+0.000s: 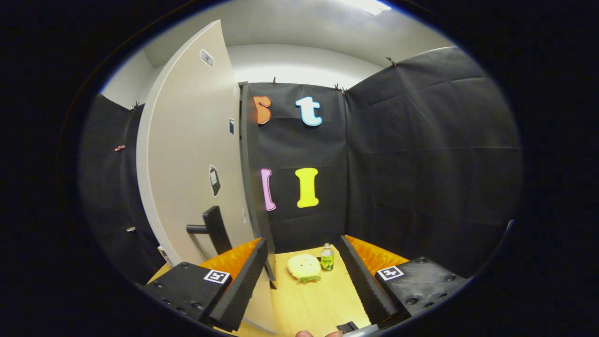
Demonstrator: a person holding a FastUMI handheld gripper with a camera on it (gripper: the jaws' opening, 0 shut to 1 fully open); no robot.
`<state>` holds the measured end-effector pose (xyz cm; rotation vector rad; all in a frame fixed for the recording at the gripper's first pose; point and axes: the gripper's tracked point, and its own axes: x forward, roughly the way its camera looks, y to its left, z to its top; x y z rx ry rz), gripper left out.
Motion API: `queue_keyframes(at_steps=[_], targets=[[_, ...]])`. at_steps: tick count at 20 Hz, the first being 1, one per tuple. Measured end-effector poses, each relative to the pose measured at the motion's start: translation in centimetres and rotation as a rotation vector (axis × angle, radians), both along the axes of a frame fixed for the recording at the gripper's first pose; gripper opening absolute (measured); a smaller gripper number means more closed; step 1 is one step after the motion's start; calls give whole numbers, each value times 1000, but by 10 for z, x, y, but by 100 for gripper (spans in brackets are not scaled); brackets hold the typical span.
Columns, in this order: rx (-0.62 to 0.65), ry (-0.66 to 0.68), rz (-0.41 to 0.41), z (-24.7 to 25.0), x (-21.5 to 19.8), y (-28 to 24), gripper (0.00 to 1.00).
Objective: Open the shoe cabinet door, grab the shoes and put them into the shoe cabinet, then close the shoe cabinet door.
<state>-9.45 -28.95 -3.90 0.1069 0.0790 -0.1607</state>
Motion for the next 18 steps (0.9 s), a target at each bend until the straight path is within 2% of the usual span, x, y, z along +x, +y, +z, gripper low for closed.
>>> queue_keyframes(at_steps=[2, 5, 13, 18], targets=[[-18, -6, 5, 3, -2, 6, 96], [-1, 8, 34, 1, -3, 31, 98], [33, 15, 125, 0, 2, 134, 98], [59, 21, 182, 0, 23, 187, 98]])
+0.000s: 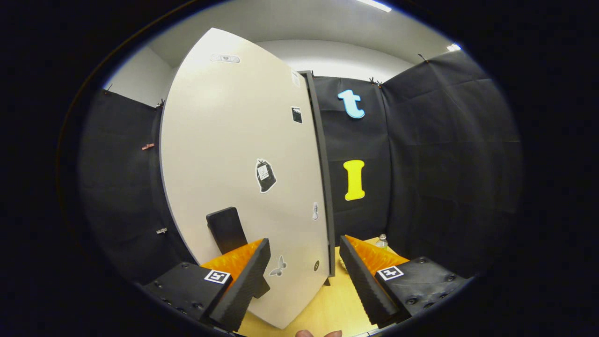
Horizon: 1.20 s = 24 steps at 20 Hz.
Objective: Open the shoe cabinet door, grab the shoes and put them into the shoe cabinet, then close the shoe cabinet door.
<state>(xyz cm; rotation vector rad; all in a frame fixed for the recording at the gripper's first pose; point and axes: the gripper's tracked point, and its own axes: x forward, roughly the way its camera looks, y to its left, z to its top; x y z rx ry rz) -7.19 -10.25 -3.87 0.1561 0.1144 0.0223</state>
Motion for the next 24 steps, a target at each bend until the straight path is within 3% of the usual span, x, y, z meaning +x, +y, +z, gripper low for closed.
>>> queue_keyframes(at_steps=[10, 24], targets=[[4, -6, 91, 8, 34, 98, 98], [-33, -49, 26, 27, 45, 91, 98]])
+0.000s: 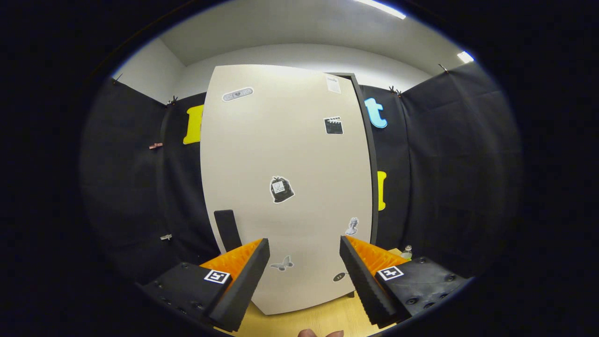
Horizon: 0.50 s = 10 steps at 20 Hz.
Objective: Open the shoe cabinet door, grab the shoes and put them into the shoe cabinet, then close the shoe cabinet door.
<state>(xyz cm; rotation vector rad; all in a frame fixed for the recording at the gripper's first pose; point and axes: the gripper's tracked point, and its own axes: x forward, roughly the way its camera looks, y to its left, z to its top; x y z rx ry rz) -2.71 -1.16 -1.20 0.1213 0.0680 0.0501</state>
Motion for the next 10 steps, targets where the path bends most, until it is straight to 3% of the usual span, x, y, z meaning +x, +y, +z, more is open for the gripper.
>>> queue_keyframes(at_steps=[10], targets=[[-69, -55, -58, 9, -4, -18, 98]])
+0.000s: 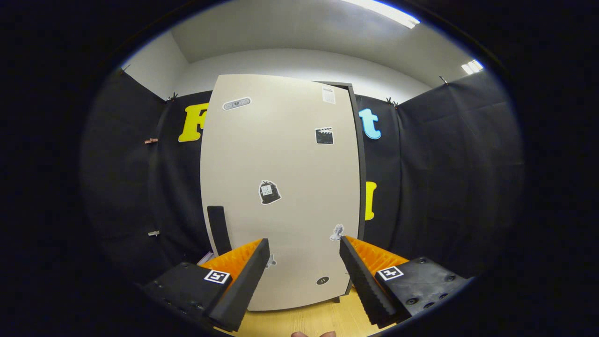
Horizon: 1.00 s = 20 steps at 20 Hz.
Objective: Open the shoe cabinet door, grab the shoes and put them into the shoe cabinet, then close the shoe cabinet door.
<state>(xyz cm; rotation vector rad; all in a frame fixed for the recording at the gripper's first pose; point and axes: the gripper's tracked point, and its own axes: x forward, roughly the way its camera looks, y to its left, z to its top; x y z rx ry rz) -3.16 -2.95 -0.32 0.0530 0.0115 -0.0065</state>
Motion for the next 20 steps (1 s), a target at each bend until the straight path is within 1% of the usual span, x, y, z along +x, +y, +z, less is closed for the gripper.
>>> queue_keyframes(at_steps=[4, 6, 12, 20], targets=[[-16, -6, -7, -3, 0, -3, 98], [-13, -5, 9, -5, 2, 1, 98], [-40, 4, -25, -9, 4, -6, 98], [-37, 8, -26, -10, 6, -2, 97]])
